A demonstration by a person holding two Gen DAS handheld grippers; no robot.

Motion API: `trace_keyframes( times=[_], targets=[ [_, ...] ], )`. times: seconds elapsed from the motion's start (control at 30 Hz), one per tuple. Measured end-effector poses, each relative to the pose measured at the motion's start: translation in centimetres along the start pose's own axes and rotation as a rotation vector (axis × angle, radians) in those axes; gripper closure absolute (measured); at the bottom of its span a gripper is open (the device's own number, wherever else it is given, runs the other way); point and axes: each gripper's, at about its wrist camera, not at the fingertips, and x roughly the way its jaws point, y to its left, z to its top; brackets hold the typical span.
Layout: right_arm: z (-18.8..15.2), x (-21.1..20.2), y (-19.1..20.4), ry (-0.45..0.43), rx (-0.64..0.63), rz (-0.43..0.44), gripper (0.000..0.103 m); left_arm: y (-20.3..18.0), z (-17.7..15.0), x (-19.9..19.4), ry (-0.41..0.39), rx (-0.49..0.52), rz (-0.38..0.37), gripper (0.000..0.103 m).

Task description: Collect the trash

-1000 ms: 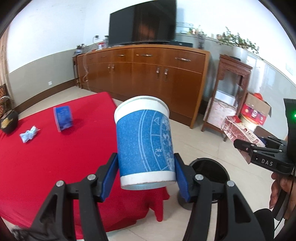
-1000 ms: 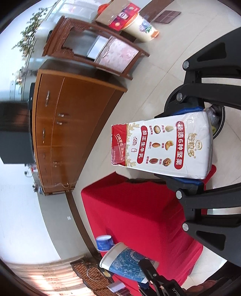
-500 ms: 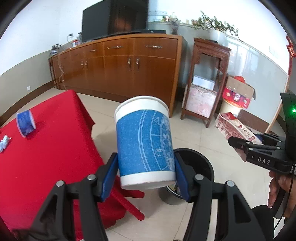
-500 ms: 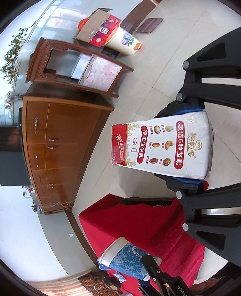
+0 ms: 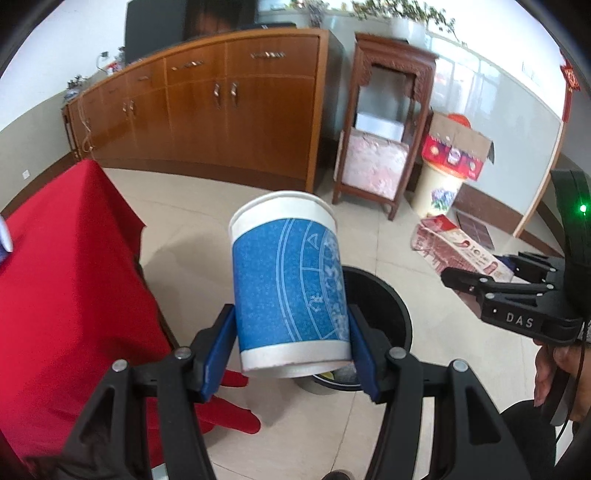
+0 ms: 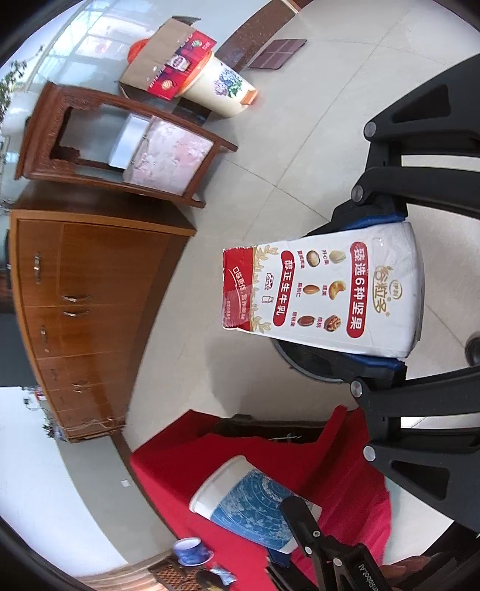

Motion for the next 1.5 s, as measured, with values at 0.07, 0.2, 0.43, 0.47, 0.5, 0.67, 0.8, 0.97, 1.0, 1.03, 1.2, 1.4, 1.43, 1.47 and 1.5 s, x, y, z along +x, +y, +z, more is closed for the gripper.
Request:
trace_keyframes(
  times=[0.07, 0.2, 0.43, 0.47, 0.5, 0.67, 0.8, 0.97, 1.0, 1.03, 1.2, 1.4, 1.43, 1.47, 1.5],
  targets=[
    [-0.5, 1.5, -0.4, 0.028, -0.021, 0.007, 0.050, -0.6, -0.3, 1.5, 0.032, 0.005, -0.010, 0.044],
    [-1.6, 4.9, -1.1, 0.092, -0.079, 0.026, 0.050, -1.5, -0.9, 4.3, 0.094, 0.003, -0.044, 0.044],
    [-2.9, 10.6, -2.0, 0.186, -0.160, 0.070, 0.050, -2.8, -1.7, 9.9, 0.201, 0.029, -0.061, 0.043],
    [-3.1, 11.5, -2.0, 0.192, -0.178, 0.069, 0.050, -3.0, -1.8, 10.5, 0.210, 0.041, -0.055, 0.043],
    [-3.4, 11.9, -2.0, 0.195, -0.186, 0.077, 0.050, -3.0, -1.8, 10.9, 0.215, 0.046, -0.059, 0.043],
    [-4.5, 15.4, -1.0, 0.228, -0.288, 0.099, 0.049, -2.2, -2.1, 13.8, 0.273, -0.029, -0.082, 0.025],
    [-5.8, 17.2, -1.4, 0.212, -0.279, -0.018, 0.000, -0.7, -3.1, 13.2, 0.244, -0.079, 0.021, 0.003],
    [-5.7, 16.0, -2.9, 0.188, -0.200, -0.056, 0.000, -0.9, -3.5, 11.4, 0.218, -0.040, 0.083, 0.002],
    [-5.3, 15.1, -3.2, 0.159, -0.186, -0.075, 0.000, -1.0, -3.3, 10.7, 0.210, -0.041, 0.095, 0.002],
    [-5.0, 14.5, -3.4, 0.140, -0.171, -0.086, 0.000, -1.0, -3.2, 10.1, 0.201, -0.044, 0.095, 0.000],
    [-3.0, 10.6, -4.3, 0.022, -0.099, -0.143, 0.000, -0.5, -2.1, 7.2, 0.153, -0.037, 0.102, 0.000],
    [-1.5, 6.8, -4.6, -0.034, -0.035, -0.161, 0.000, -0.3, -0.8, 4.1, 0.109, -0.031, 0.113, 0.000],
    [-1.4, 6.5, -4.5, -0.037, -0.036, -0.166, 0.000, 0.1, -0.6, 3.8, 0.102, -0.033, 0.112, 0.000],
    [-1.3, 6.0, -4.3, -0.039, -0.037, -0.169, 0.000, 0.2, -0.5, 3.4, 0.093, -0.036, 0.112, 0.000],
    [-1.2, 5.5, -4.1, -0.043, -0.036, -0.171, 0.000, 0.4, -0.4, 2.9, 0.084, -0.043, 0.117, 0.000]
  ],
)
